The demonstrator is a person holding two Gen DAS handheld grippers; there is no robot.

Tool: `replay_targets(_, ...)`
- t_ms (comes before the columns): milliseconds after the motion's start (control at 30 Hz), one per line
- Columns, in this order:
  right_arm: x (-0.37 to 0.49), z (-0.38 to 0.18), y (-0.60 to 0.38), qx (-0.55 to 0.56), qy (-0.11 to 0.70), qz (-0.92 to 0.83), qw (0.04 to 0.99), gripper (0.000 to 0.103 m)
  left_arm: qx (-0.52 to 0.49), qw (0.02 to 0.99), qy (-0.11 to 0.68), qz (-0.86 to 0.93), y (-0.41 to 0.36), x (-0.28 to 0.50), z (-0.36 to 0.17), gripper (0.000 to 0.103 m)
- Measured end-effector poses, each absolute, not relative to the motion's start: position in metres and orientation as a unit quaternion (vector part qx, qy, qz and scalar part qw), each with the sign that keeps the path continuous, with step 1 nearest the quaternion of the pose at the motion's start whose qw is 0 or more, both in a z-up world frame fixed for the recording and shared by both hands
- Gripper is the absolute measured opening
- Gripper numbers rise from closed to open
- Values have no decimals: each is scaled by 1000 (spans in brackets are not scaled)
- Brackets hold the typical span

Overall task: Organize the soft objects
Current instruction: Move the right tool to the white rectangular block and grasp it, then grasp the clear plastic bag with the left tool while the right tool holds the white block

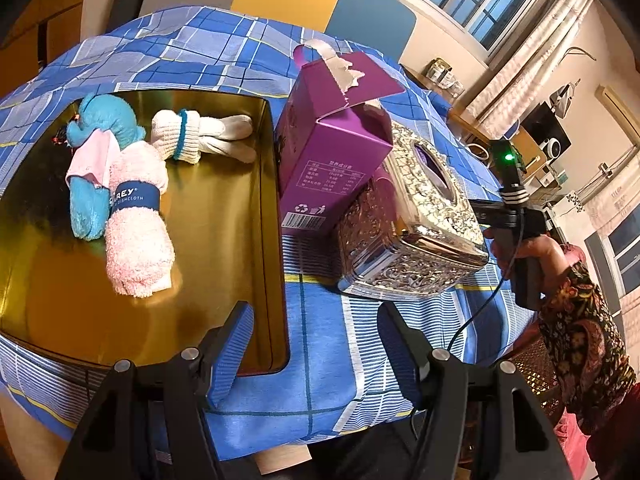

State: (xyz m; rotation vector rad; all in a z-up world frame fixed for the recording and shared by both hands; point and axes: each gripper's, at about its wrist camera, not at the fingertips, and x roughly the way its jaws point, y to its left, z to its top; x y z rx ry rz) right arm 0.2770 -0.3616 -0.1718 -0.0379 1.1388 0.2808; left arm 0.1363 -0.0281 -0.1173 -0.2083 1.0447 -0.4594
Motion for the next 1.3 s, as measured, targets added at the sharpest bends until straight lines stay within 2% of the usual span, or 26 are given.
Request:
replay_targets(133, 280, -178, -365, -3, 537, 146, 831, 69, -93, 837, 492, -220, -35, 136, -113, 65)
replay_targets(200, 279, -183, -361, -3, 542, 155, 826, 56, -89, 836, 492, -227, -41, 138, -109, 65)
replay_targets(300, 273, -180, -357, -17, 535, 151, 831, 53, -78, 836, 488, -237, -53, 140, -99, 65)
replay_targets(667, 232, -168, -426, 56, 530, 67, 844, 54, -23, 843, 458, -281, -115, 167, -40, 65)
replay_targets(767, 231, -176, -432, 51, 538, 55, 839, 58, 1, 834, 471, -286, -142, 187, -27, 65)
replay_targets(800, 233, -178, -433, 48, 541, 46, 838, 64, 1, 827, 481, -291, -153, 197, -23, 65)
replay_targets(900, 235, -177, -432, 46, 535, 37, 843, 69, 30, 825, 484, -290, -181, 219, -12, 65)
replay_targets(967, 236, -175, -429, 40, 531, 35, 846, 70, 46, 825, 485, -287, -197, 229, -6, 65)
replay_targets(1033, 239, -176, -427, 36, 529, 31, 848, 69, 70, 818, 496, -283, -220, 248, -3, 65)
replay_targets(1100, 240, -180, -427, 43, 539, 31, 841, 57, 97, 808, 510, -280, -242, 263, -7, 65)
replay_targets(1300, 236, -180, -434, 75, 542, 26, 836, 56, 99, 745, 603, -269, -290, 309, -52, 65)
